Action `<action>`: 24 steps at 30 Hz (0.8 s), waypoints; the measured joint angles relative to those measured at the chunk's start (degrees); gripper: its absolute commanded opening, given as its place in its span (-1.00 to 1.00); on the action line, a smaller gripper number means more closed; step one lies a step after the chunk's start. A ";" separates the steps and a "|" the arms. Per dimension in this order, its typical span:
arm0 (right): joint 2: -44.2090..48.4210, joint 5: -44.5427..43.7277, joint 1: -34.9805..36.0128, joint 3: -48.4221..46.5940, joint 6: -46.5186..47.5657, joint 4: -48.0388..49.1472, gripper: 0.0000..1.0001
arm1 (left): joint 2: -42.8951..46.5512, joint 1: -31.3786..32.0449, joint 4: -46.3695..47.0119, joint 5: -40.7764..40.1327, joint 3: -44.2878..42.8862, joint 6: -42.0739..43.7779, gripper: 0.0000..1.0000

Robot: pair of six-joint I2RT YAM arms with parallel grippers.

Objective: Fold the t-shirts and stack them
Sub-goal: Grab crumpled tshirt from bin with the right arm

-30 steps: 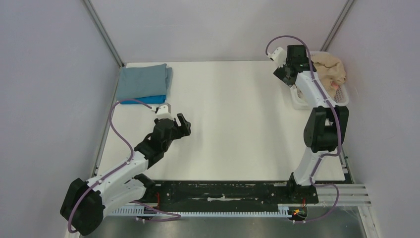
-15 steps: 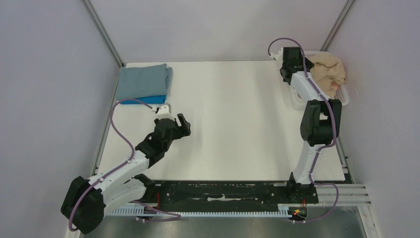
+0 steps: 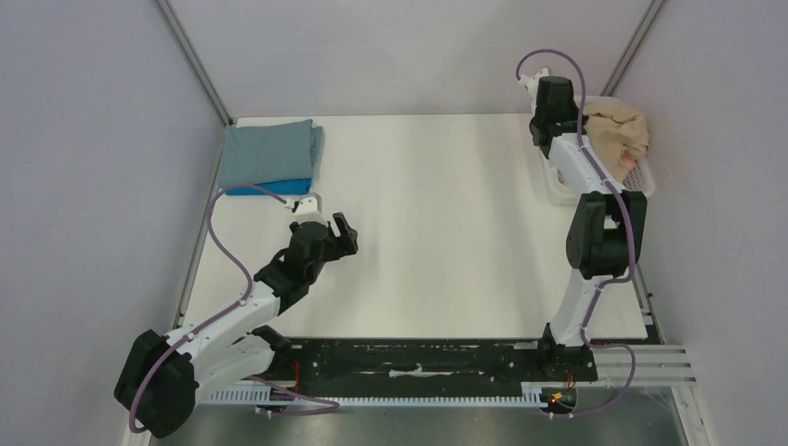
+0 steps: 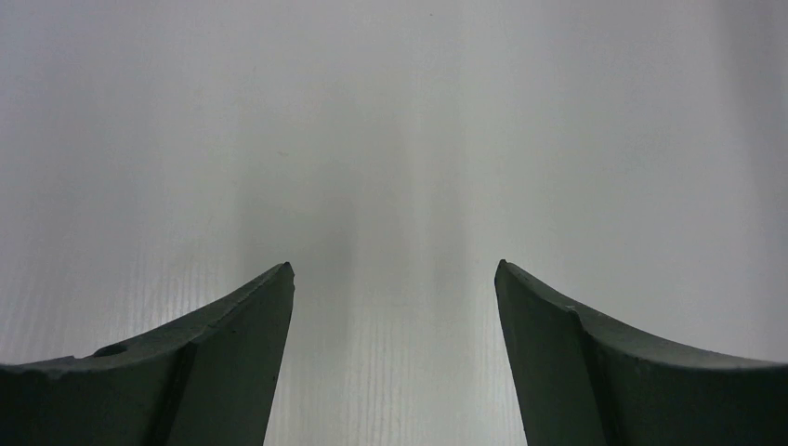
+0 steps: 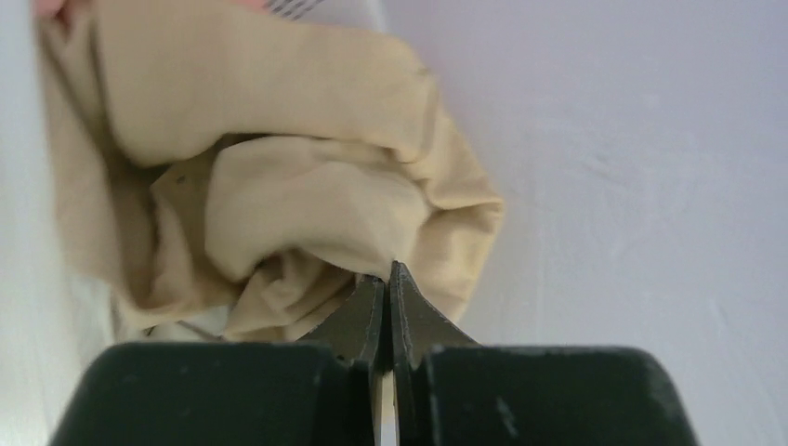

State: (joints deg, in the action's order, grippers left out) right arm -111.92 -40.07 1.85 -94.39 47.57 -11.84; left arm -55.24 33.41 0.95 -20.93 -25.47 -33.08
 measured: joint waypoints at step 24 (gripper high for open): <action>17.31 6.12 -13.18 -20.74 -30.23 15.74 -1.00 | 2.19 0.00 0.02 0.22 -0.09 0.00 0.71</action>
State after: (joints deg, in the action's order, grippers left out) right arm -94.61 -33.95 -11.33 -115.13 17.34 3.90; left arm -53.06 33.41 0.97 -20.71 -25.56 -33.08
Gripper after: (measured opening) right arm 0.011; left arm 0.851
